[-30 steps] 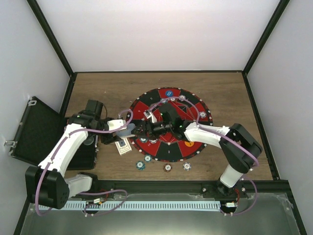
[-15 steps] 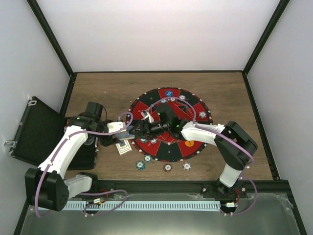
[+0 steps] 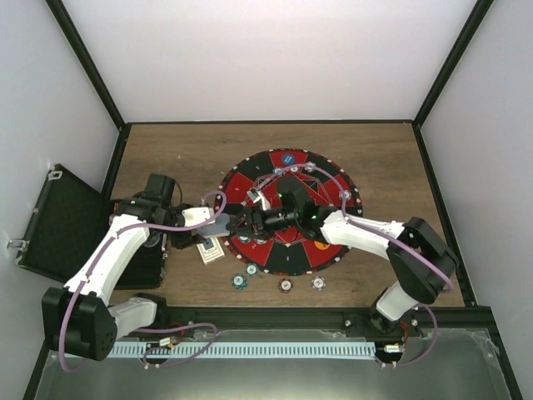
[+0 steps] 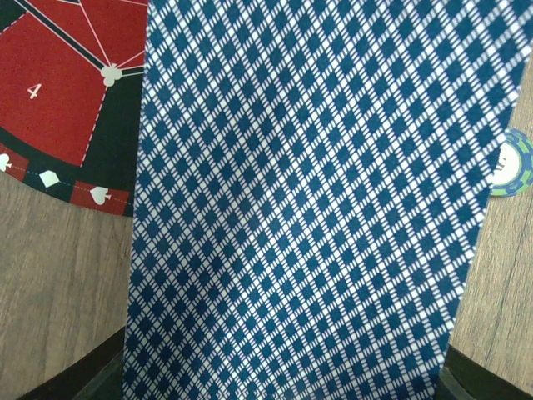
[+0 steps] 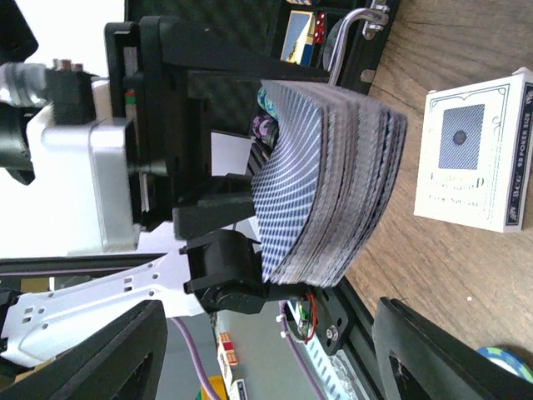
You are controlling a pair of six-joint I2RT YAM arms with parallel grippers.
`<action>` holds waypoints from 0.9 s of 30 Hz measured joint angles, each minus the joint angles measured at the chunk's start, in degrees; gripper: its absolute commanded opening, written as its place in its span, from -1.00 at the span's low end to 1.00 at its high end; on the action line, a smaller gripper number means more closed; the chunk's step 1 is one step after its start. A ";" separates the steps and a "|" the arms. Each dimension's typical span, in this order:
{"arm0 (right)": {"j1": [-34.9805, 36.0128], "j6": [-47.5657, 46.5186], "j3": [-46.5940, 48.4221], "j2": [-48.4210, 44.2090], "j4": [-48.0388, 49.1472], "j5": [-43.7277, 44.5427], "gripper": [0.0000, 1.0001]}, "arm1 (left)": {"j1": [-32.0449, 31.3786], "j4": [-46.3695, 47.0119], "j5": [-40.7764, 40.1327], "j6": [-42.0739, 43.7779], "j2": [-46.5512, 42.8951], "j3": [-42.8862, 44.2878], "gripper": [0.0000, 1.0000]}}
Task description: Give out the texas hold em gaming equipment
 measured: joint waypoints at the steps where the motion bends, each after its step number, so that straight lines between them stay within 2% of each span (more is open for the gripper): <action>1: 0.00 0.00 0.33 0.46 0.00 -0.04 0.38 | 0.00 0.00 0.00 0.00 -0.04 0.00 -0.92; 8: 0.07 0.22 6.16 7.58 0.22 -0.76 0.28 | 0.00 0.02 0.00 -0.04 -0.42 0.00 -0.92; 13: 0.61 0.83 9.62 11.67 1.18 -1.66 -0.03 | 0.00 0.15 -0.02 -0.04 -0.50 0.00 -0.92; 20: 1.57 4.50 10.25 16.13 5.66 -3.63 -0.16 | 0.00 1.27 -0.13 -0.35 -0.55 0.00 -0.91; 22: 1.92 6.05 10.25 17.03 7.63 -4.33 -0.30 | 0.00 1.77 -0.50 -0.50 -0.61 -0.04 -0.81; 23: 2.05 6.51 10.25 17.25 8.37 -4.55 -0.41 | 0.00 2.05 -0.61 -0.55 -0.63 -0.11 -0.70; 24: 2.19 7.21 10.25 17.42 9.29 -4.74 -0.50 | -0.02 2.36 -0.70 -0.72 -0.63 -0.17 -0.51; 27: 2.25 9.09 10.25 17.64 11.06 -5.01 -0.75 | 0.00 2.99 -0.94 -0.94 -0.72 -0.33 0.90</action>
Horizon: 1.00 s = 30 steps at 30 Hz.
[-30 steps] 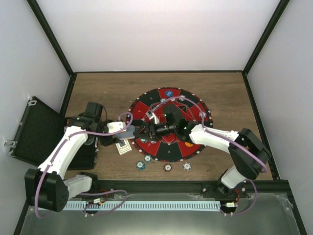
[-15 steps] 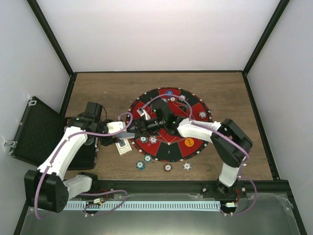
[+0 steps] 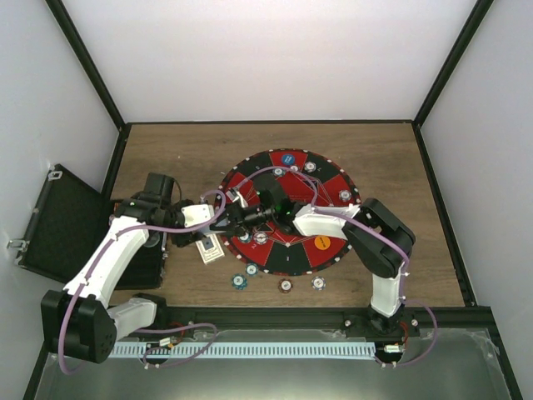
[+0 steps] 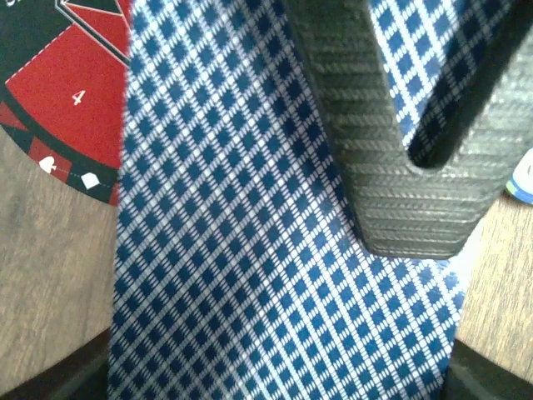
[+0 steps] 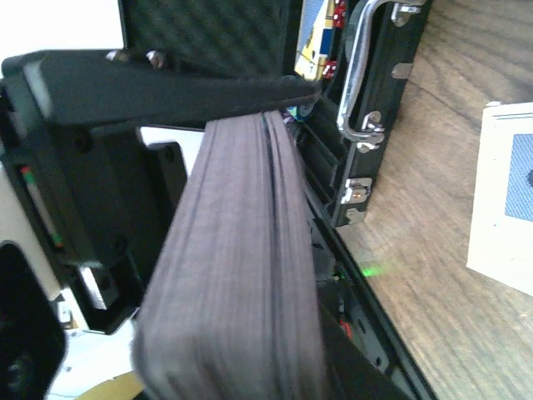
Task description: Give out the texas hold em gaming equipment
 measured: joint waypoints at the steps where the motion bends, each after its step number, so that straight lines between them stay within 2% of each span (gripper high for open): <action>1: -0.02 0.87 -0.04 0.07 0.37 -0.11 -0.80 | -0.02 0.44 -0.24 0.09 -0.11 -0.09 0.99; 7: 0.13 2.08 -0.59 0.11 3.72 -0.87 -0.91 | -0.13 1.95 0.63 -2.08 -2.12 -0.74 1.00; 18: 0.57 3.37 -4.20 0.04 6.58 -0.98 -0.91 | -0.42 2.21 3.56 -2.27 -4.02 -1.05 0.99; 26: 1.92 4.52 -4.20 0.17 7.89 -0.50 -0.90 | -1.18 1.36 5.03 -1.38 -4.09 -1.97 0.67; 28: 2.01 5.16 -4.20 0.35 8.79 -0.55 -0.90 | -1.27 1.27 5.33 -1.09 -4.09 -2.10 0.68; 30: 2.08 5.84 -4.20 0.57 9.77 -0.72 -0.90 | -1.33 1.42 5.60 -0.81 -4.22 -2.34 0.61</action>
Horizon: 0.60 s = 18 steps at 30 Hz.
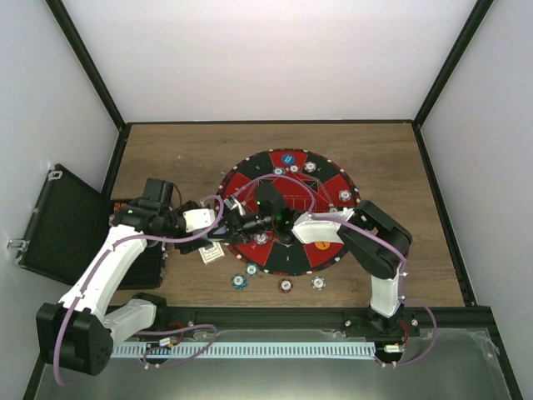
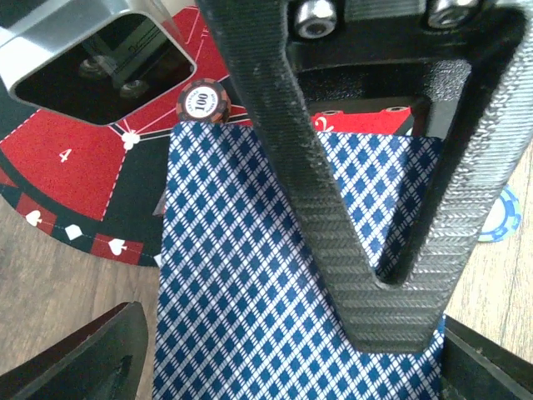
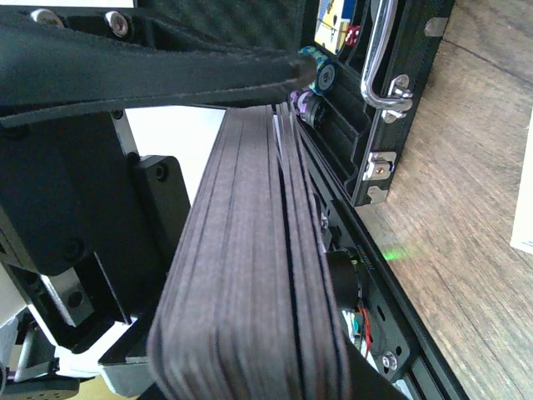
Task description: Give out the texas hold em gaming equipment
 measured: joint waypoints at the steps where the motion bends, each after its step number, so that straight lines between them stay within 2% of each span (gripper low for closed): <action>1: 0.09 0.35 0.02 0.17 0.52 -0.15 -0.90 | -0.04 0.02 0.04 0.11 -0.13 -0.17 0.56; 5: 0.33 1.16 0.02 0.81 1.55 -0.46 -0.89 | -0.09 0.04 0.04 0.72 -0.94 -1.42 0.48; 11: 0.44 3.19 0.02 1.53 3.41 -1.25 -0.81 | -0.09 -0.07 -0.11 2.05 -1.88 -2.05 0.04; 15: 0.31 4.57 0.00 1.64 3.91 -1.25 -0.63 | -0.09 0.26 -0.37 2.43 -2.25 -2.05 -0.41; 18: 0.31 4.59 0.00 1.66 4.11 -1.27 -0.41 | -0.09 0.26 -0.31 2.34 -2.51 -2.05 -0.45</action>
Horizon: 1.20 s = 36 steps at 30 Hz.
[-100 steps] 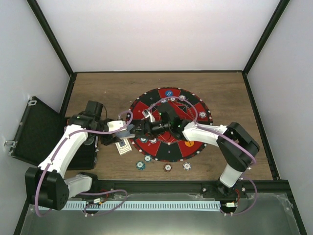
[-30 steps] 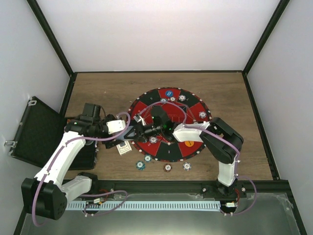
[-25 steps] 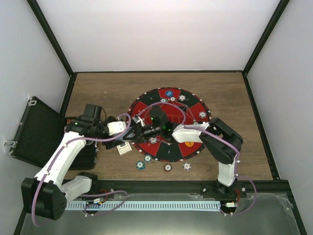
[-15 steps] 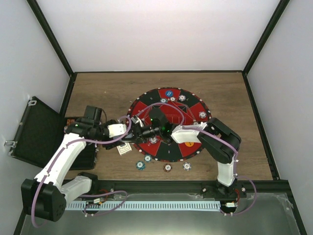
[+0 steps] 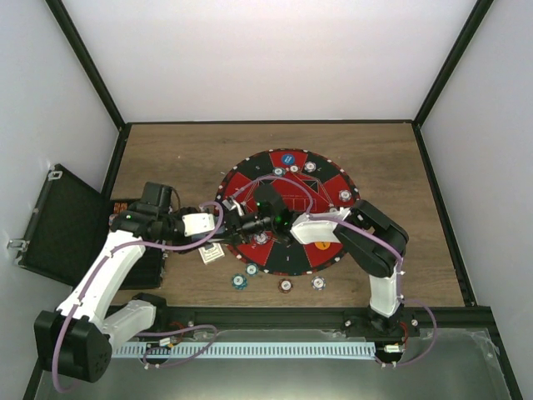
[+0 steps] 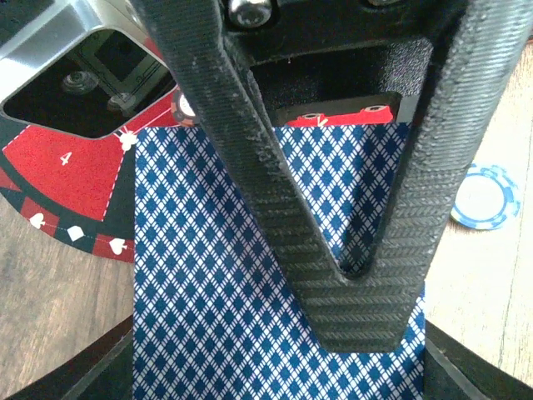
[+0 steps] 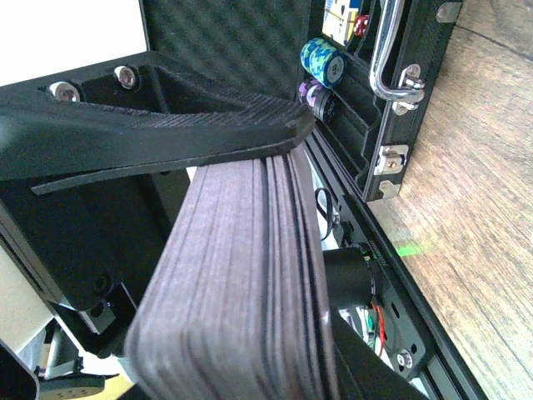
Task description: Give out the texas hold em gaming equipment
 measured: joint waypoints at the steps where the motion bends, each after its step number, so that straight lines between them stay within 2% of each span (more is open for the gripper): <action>1: 0.00 -0.20 0.00 0.00 0.13 -0.07 -0.31 | 0.00 -0.07 0.07 -0.22 -0.15 0.00 -0.46; 4: 0.07 -0.81 0.09 0.04 0.44 -0.20 -0.07 | 0.00 -0.26 0.42 -0.83 -0.81 0.00 -0.45; 6: 0.24 -1.51 0.42 0.31 0.37 -0.59 0.00 | 0.00 -0.39 0.61 -0.92 -1.29 0.00 -0.45; 17: 0.37 -2.99 3.04 2.93 -1.70 -1.18 0.01 | 0.00 -1.99 0.31 -0.85 -2.10 0.00 -0.44; 30: -1.33 -14.75 5.38 1.51 -14.21 -0.72 0.00 | -0.26 -3.82 -1.29 -0.57 -1.77 -0.02 -0.43; 36: -1.99 -17.68 4.81 -0.02 -17.03 -0.24 -0.04 | -0.44 -3.85 -1.29 -0.59 -1.40 -0.02 -0.43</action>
